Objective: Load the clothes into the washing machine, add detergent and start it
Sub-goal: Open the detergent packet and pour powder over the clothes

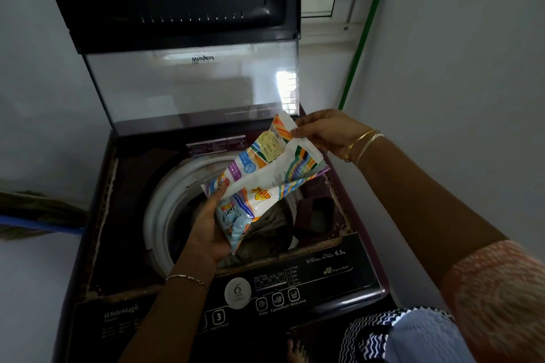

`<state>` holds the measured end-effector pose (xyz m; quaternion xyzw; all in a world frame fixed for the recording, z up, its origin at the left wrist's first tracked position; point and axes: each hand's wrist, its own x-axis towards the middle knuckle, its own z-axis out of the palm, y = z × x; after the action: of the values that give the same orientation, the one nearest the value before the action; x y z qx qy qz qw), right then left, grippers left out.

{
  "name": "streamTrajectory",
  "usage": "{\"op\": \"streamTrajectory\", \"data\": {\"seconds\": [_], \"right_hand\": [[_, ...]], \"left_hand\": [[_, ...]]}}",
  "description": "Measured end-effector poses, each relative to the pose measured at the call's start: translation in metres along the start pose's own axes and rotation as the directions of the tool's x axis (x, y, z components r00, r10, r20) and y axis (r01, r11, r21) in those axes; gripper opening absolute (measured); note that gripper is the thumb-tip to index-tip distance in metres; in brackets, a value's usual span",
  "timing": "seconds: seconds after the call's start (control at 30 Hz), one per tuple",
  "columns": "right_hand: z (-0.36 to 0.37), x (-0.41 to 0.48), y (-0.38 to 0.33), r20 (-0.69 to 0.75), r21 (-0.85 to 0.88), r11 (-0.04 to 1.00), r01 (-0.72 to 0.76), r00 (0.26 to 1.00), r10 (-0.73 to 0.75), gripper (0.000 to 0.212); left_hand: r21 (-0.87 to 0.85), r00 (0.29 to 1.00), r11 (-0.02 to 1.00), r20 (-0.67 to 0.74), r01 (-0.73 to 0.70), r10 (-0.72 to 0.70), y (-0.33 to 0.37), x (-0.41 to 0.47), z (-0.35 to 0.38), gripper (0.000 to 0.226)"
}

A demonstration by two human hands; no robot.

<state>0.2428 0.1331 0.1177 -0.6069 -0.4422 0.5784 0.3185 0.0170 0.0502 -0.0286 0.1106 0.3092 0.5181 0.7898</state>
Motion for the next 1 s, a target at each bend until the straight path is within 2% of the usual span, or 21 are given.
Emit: {"op": "streamTrajectory", "data": {"seconds": [0.03, 0.07, 0.17, 0.23, 0.3, 0.37, 0.4, 0.5, 0.57, 0.77, 0.9, 1.0], "right_hand": [[0.002, 0.0, -0.002, -0.006, 0.008, 1.0, 0.005, 1.0, -0.005, 0.015], [0.004, -0.001, -0.005, -0.015, 0.008, 1.0, 0.01, 1.0, -0.009, 0.017], [0.007, -0.003, -0.012, -0.016, 0.017, 1.0, 0.02, 1.0, -0.02, 0.02], [0.008, -0.004, -0.016, -0.001, 0.033, 0.999, 0.034, 0.999, -0.034, 0.019], [0.008, -0.005, -0.02, 0.008, 0.031, 0.998, 0.054, 0.998, -0.054, 0.017], [0.008, -0.007, -0.024, 0.03, 0.024, 0.997, 0.073, 0.997, -0.073, 0.017], [0.008, -0.008, -0.026, 0.047, 0.022, 0.997, 0.08, 0.996, -0.081, 0.018], [0.009, -0.011, -0.033, 0.098, 0.004, 0.994, 0.113, 0.989, -0.112, 0.015], [0.01, -0.011, -0.036, 0.099, -0.019, 0.993, 0.119, 0.988, -0.116, 0.013], [0.008, -0.011, -0.039, 0.084, -0.276, 0.958, 0.075, 0.995, -0.054, 0.037], [0.001, -0.014, -0.037, 0.108, -0.384, 0.923, 0.01, 0.994, 0.034, 0.033], [-0.007, -0.017, -0.038, 0.103, -0.433, 0.901, -0.006, 0.993, 0.057, 0.028]], "left_hand": [[0.003, 0.999, 1.0, -0.052, 0.001, -0.001, -0.002, -0.002, 0.005, 0.074], [0.009, 0.998, 1.0, -0.062, 0.011, -0.01, -0.004, -0.003, 0.008, 0.072], [0.078, 0.998, 0.997, -0.05, 0.03, -0.026, -0.012, 0.0, 0.012, 0.041], [0.131, 0.996, 0.991, -0.093, 0.011, 0.001, -0.016, 0.006, 0.008, 0.035], [0.134, 0.999, 0.99, -0.034, 0.046, -0.042, -0.017, 0.009, 0.01, 0.057], [0.004, 0.999, 0.999, -0.016, 0.037, -0.036, -0.019, 0.013, 0.01, 0.08], [-0.054, 0.999, 0.998, -0.026, 0.031, -0.032, -0.022, 0.014, 0.011, 0.079], [-0.071, 0.994, 0.997, -0.105, -0.035, 0.028, -0.027, 0.011, 0.021, 0.036], [-0.089, 0.996, 0.996, -0.086, -0.027, 0.019, -0.027, 0.011, 0.022, 0.034], [-0.181, 1.0, 0.983, 0.002, 0.021, -0.021, -0.027, 0.014, 0.021, 0.05], [-0.188, 0.998, 0.98, 0.016, 0.07, -0.068, -0.027, 0.017, 0.023, 0.058], [-0.219, 0.993, 0.97, 0.055, 0.111, -0.101, -0.029, 0.02, 0.026, 0.051]]}}
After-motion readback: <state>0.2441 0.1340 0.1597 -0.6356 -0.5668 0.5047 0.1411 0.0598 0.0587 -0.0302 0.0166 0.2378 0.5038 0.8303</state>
